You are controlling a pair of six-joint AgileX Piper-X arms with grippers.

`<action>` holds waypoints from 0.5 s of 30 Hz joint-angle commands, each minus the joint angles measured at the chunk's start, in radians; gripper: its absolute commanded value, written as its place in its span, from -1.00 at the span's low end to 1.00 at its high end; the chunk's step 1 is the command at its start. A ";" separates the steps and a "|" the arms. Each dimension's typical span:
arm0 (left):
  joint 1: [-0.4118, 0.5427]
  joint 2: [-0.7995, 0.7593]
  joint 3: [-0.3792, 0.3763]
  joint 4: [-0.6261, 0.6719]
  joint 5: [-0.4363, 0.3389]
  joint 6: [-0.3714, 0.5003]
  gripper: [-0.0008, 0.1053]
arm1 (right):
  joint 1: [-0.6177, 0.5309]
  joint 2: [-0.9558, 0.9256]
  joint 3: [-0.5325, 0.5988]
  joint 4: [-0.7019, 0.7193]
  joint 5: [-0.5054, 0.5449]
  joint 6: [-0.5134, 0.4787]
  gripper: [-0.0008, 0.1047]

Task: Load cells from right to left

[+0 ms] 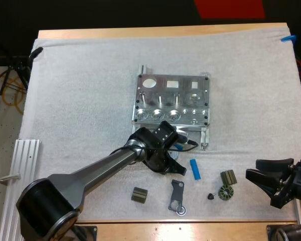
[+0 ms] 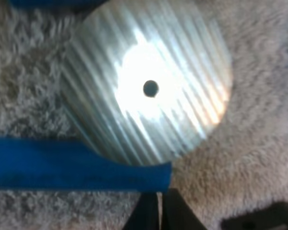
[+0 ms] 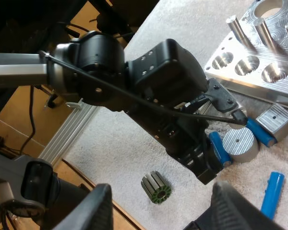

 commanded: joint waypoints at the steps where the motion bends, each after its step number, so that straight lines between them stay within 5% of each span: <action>1: -0.001 -0.035 -0.001 -0.010 -0.043 0.018 -0.98 | 0.001 0.000 -0.009 -0.007 -0.003 -0.016 -0.10; 10: -0.001 -0.083 -0.001 0.031 -0.101 0.078 -0.98 | 0.001 0.000 -0.009 -0.007 -0.003 -0.016 -0.10; 15: -0.001 -0.085 -0.001 0.055 -0.155 0.276 -0.96 | 0.001 0.000 -0.009 -0.007 -0.003 -0.016 -0.10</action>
